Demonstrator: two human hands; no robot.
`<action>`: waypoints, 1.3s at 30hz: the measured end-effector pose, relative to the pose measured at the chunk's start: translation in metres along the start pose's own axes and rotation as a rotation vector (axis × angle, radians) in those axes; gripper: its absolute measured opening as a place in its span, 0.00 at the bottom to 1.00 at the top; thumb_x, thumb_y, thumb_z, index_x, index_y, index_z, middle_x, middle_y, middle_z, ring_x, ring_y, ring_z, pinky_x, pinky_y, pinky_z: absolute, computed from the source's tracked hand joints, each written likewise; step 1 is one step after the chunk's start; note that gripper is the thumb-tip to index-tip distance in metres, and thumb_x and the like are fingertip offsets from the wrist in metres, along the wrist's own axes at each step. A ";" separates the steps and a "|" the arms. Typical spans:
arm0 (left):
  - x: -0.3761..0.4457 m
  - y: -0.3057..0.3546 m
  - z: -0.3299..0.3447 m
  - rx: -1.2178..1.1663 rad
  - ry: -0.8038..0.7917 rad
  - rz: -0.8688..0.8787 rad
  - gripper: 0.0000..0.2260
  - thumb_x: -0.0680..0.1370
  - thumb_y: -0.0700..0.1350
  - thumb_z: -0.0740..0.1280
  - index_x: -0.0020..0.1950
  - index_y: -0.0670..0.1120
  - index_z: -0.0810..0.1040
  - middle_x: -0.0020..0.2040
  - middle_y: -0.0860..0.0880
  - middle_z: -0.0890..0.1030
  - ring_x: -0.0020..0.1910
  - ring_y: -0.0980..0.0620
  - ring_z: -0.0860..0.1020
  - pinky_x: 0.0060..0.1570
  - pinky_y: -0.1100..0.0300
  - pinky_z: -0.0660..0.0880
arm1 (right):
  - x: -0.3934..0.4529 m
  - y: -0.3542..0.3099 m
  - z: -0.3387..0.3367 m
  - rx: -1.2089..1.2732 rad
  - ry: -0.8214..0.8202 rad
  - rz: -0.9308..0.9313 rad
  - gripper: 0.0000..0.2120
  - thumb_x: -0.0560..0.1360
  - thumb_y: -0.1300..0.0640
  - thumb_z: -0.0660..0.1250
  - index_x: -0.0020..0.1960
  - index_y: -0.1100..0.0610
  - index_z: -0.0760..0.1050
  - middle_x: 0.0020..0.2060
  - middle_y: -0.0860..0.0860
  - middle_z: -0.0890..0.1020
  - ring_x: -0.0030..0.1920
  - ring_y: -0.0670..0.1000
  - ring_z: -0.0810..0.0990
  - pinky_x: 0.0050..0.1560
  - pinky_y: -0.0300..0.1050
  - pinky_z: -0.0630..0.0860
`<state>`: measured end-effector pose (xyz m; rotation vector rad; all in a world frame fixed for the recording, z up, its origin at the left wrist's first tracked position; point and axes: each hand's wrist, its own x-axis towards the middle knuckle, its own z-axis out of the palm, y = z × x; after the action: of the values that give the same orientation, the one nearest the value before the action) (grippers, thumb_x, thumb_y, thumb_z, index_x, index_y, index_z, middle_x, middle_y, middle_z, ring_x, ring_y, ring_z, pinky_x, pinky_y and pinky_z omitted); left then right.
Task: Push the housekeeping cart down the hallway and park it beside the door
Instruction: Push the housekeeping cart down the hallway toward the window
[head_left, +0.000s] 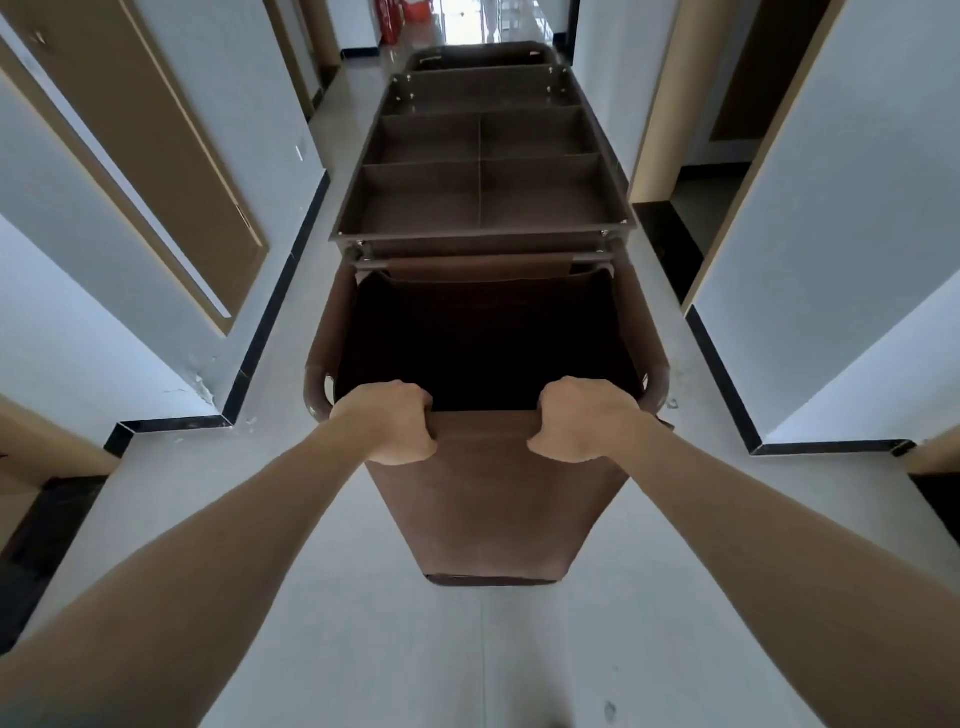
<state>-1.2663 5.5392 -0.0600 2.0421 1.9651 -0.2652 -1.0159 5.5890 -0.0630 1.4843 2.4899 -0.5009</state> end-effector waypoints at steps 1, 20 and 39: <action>0.013 -0.002 -0.004 -0.002 0.000 -0.002 0.05 0.63 0.52 0.64 0.34 0.52 0.76 0.31 0.54 0.79 0.31 0.52 0.79 0.32 0.55 0.81 | 0.013 0.004 -0.004 -0.003 0.008 -0.005 0.12 0.67 0.44 0.66 0.35 0.53 0.77 0.32 0.48 0.80 0.32 0.51 0.80 0.30 0.45 0.75; 0.274 -0.063 -0.100 0.043 0.022 0.143 0.04 0.63 0.47 0.63 0.34 0.51 0.77 0.31 0.54 0.78 0.32 0.52 0.78 0.35 0.53 0.82 | 0.255 0.063 -0.124 -0.017 -0.127 0.157 0.06 0.64 0.58 0.61 0.36 0.54 0.77 0.31 0.50 0.81 0.33 0.53 0.80 0.32 0.44 0.74; 0.531 -0.119 -0.187 0.043 0.020 0.121 0.09 0.62 0.44 0.60 0.36 0.50 0.79 0.31 0.53 0.79 0.30 0.51 0.78 0.27 0.59 0.73 | 0.498 0.148 -0.212 -0.002 0.061 0.147 0.07 0.58 0.56 0.61 0.31 0.54 0.77 0.23 0.48 0.78 0.27 0.51 0.79 0.24 0.41 0.69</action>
<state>-1.3714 6.1048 -0.0701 2.1899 1.8534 -0.2632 -1.1217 6.1399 -0.0626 1.6905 2.4008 -0.4329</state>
